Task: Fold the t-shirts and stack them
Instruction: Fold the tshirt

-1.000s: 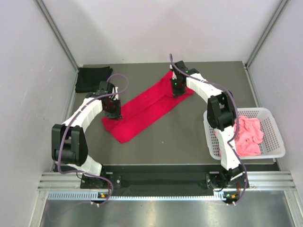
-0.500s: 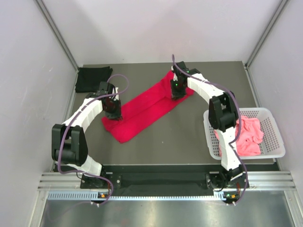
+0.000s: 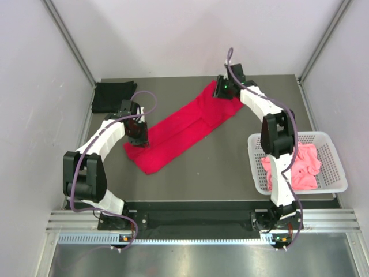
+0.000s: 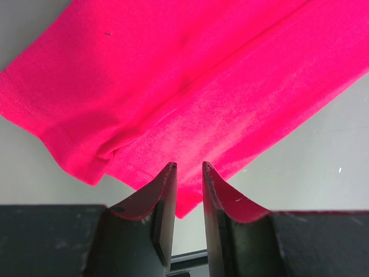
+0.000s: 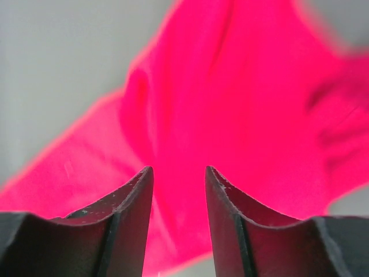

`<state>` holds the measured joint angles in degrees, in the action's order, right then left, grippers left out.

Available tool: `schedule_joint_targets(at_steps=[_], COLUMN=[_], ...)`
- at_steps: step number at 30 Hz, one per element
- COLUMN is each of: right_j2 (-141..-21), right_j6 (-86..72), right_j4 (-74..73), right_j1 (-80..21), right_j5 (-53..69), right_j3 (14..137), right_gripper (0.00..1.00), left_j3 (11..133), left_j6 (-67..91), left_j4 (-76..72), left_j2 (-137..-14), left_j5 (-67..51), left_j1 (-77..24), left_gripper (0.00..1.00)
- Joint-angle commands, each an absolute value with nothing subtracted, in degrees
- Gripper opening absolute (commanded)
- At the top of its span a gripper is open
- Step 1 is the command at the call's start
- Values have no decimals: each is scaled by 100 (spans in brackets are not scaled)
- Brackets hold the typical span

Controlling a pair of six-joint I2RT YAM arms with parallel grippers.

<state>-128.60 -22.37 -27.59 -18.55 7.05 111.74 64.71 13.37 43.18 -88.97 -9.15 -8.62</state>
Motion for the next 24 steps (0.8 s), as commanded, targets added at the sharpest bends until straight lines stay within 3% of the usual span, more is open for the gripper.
schedule_joint_targets(at_steps=[1,4,11,24], right_j2=[-12901,-13785,-14246,-14959], right_j6=[-2627,-3196,-4051,-4500], right_j4=[-1170,-819,112,-333], right_j1=[-1662,-1609,-1600,-1722], right_j5=[721,939,1204,450], right_j3=[11539,12633,12700,13192], right_gripper=[40,35,18,7], left_j3=[6469,6442,6469,6513], left_j6=[1353,1380,1494,1573], left_j4=[4201,4210,4166,4210], left_j2=[-8596,-8578,-8762,-9140], left_j5=[-853,-844,-1133,-1292], left_j1=[-844,-713,-335,-132], left_gripper=[29,30,30,30])
